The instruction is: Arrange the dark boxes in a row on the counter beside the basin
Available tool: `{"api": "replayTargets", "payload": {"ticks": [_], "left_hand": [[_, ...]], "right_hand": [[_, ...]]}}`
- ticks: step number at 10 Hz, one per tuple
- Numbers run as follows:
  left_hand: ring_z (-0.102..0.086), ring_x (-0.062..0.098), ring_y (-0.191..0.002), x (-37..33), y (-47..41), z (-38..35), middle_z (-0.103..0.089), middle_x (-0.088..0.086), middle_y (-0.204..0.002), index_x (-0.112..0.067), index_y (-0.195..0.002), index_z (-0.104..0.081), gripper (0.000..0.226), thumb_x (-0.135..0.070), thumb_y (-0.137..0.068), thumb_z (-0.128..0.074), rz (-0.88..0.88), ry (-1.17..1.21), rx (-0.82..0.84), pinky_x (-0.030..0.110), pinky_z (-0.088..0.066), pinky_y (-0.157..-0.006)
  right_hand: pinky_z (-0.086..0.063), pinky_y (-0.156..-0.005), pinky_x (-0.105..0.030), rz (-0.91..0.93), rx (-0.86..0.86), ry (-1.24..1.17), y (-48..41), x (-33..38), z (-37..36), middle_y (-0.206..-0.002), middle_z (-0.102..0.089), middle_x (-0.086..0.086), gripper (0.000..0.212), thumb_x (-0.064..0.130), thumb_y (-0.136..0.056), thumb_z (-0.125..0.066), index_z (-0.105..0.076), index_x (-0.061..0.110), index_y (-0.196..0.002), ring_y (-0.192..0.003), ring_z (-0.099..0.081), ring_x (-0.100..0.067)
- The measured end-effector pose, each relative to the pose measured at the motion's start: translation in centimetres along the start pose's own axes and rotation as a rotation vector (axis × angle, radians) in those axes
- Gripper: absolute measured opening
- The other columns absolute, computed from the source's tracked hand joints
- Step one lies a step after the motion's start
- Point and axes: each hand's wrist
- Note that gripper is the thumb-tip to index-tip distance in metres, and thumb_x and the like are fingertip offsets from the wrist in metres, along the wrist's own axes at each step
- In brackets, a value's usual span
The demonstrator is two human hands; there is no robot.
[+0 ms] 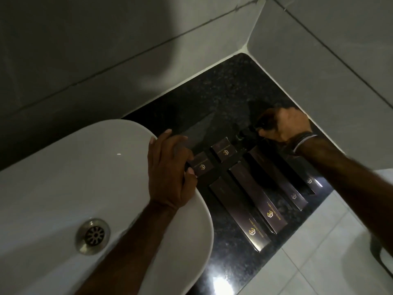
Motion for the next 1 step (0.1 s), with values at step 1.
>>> {"api": "replayTargets", "payload": {"ticks": [1], "left_hand": [[-0.038,0.033,-0.139,-0.31,0.10,0.22,-0.063,0.017,-0.128,-0.011,-0.090,-0.061,0.030,-0.032,-0.079,-0.042,0.049,0.011,0.057,0.057,-0.025,-0.117]], "right_hand": [[-0.052,-0.080,-0.033,-0.023,0.036,0.046,0.14,-0.30,0.61,-0.114,-0.072,-0.010,0.064,0.052,-0.077,-0.074,-0.060,0.028,-0.134,-0.104,-0.068,-0.032]]}}
Point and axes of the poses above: each hand's wrist, its own y-axis away from the middle knuckle, its own z-axis out of the back of the hand, x = y × z
